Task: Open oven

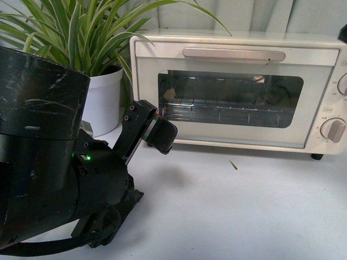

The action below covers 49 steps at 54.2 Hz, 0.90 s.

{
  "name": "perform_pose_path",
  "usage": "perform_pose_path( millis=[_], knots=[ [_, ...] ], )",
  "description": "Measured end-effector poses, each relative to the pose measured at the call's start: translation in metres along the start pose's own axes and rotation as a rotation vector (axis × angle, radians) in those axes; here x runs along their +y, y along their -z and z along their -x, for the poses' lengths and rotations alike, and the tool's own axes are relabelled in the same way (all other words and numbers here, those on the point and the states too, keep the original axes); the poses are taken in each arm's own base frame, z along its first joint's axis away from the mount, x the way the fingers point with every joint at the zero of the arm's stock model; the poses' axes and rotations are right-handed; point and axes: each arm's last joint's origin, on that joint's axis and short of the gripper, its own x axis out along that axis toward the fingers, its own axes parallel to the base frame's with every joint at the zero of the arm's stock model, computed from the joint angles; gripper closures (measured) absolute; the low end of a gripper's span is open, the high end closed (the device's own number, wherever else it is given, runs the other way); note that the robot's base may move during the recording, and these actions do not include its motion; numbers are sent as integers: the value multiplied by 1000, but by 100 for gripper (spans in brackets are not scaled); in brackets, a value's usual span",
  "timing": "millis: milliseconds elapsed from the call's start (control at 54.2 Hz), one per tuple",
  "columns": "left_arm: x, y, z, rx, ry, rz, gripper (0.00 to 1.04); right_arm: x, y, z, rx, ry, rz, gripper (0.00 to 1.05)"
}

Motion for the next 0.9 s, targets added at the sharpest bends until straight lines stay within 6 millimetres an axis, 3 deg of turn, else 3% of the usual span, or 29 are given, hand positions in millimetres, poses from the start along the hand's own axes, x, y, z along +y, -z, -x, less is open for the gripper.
perform_pose_path(
  millis=[166,904],
  knots=[
    [2,-5,2,-8,-3,14,7,12,-4,-25,51,14,-21,9],
    [4,-9,4,-19,-12,24,7,41,-9,-57,118,17,-60,9]
  ],
)
